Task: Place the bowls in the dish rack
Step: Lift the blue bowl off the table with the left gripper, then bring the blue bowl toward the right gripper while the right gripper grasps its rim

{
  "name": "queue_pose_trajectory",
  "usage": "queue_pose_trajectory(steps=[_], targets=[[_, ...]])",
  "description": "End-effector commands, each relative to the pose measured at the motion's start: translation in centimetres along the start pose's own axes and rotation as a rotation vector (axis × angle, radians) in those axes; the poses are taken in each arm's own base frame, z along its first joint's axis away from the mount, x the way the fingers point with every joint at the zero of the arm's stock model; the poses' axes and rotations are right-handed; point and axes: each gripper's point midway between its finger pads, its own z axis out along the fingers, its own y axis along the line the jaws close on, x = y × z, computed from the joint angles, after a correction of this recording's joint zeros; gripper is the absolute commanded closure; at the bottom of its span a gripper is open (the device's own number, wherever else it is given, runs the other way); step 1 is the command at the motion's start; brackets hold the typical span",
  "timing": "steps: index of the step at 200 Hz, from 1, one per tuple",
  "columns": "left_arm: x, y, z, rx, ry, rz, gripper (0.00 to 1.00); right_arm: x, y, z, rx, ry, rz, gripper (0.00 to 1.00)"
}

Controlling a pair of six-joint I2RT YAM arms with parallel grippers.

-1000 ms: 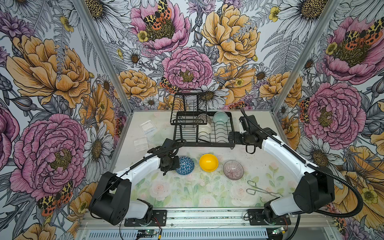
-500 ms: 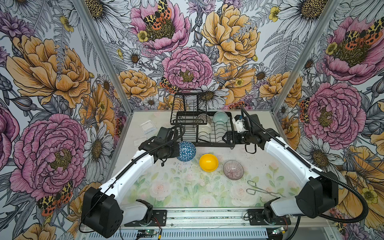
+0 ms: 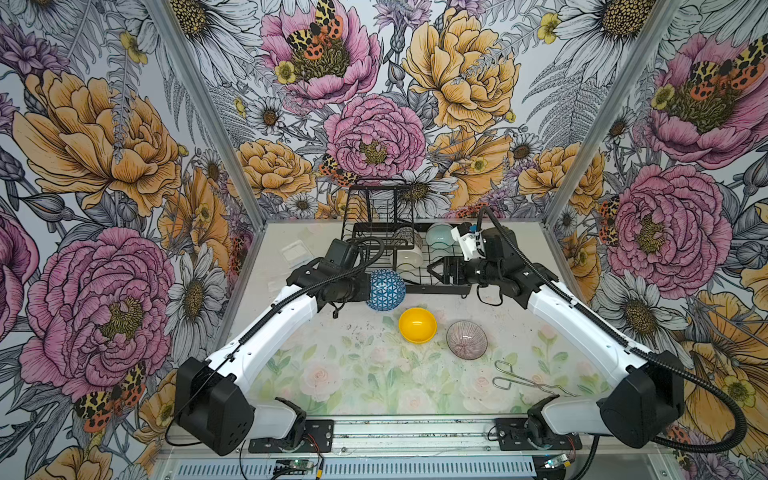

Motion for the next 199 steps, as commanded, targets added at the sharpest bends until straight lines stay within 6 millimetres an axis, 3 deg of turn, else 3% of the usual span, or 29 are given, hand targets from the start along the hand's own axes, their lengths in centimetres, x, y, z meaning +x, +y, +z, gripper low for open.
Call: queue_pose_trajectory(steps=[1, 61, 93, 199], targets=[[-1.6, -2.2, -0.3, 0.055, -0.038, 0.05, 1.0, -0.6, 1.1, 1.1, -0.044, -0.005, 0.011, 0.25], [-2.2, -4.1, 0.7, 0.098, -0.035, 0.069, 1.0, 1.3, 1.3, 4.1, -0.041, 0.078, 0.024, 0.42], [-2.1, -4.5, 1.2, 0.103, -0.025, 0.076, 1.0, 2.3, 1.4, 5.5, -0.042, 0.117, 0.019, 0.46], [-2.3, -4.6, 1.8, 0.104, -0.025, 0.073, 1.0, 4.4, 1.4, 7.6, -0.048, 0.19, 0.016, 0.63]])
